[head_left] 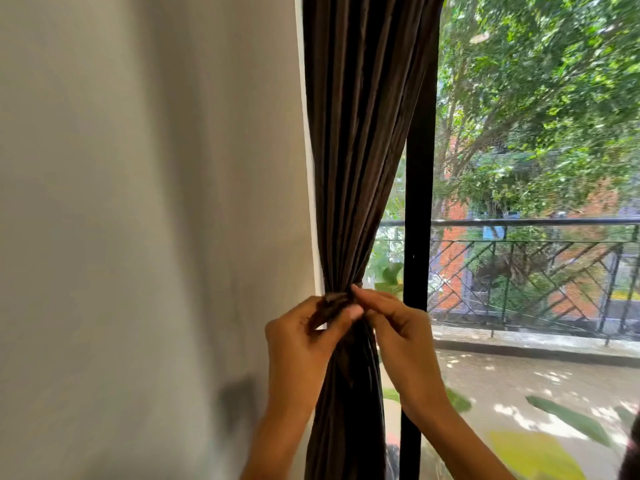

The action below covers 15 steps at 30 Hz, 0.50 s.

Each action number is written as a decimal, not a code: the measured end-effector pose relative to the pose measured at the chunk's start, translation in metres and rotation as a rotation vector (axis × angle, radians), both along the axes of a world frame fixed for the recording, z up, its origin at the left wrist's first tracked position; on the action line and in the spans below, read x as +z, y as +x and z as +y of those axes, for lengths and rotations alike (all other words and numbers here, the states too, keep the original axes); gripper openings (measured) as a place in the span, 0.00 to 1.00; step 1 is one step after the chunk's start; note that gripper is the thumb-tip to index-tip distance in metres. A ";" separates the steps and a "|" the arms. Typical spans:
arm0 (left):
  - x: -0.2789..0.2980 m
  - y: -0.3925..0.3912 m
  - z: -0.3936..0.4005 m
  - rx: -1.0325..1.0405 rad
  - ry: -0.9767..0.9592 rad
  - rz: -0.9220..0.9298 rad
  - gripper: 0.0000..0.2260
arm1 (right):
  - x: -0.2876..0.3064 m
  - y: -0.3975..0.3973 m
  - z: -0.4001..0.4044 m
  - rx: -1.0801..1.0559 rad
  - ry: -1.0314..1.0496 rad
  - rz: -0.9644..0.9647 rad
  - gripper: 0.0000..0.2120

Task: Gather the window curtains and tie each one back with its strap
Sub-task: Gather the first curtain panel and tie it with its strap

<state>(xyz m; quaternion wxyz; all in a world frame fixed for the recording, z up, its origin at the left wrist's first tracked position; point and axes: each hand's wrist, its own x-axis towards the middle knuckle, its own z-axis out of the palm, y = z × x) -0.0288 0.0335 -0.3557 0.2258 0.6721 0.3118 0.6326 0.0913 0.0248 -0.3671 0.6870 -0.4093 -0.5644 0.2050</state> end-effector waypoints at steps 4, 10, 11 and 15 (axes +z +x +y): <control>0.002 -0.005 0.009 0.058 -0.110 -0.052 0.04 | -0.010 0.004 -0.001 -0.125 0.199 -0.276 0.19; 0.008 -0.003 0.015 0.011 -0.250 -0.099 0.03 | -0.026 0.012 -0.003 -0.169 0.279 -0.535 0.25; 0.007 -0.002 0.015 0.001 -0.259 -0.110 0.03 | -0.028 0.012 -0.001 -0.194 0.295 -0.556 0.22; 0.000 0.000 0.016 0.013 -0.198 -0.087 0.04 | -0.023 0.022 0.005 -0.246 0.380 -0.536 0.05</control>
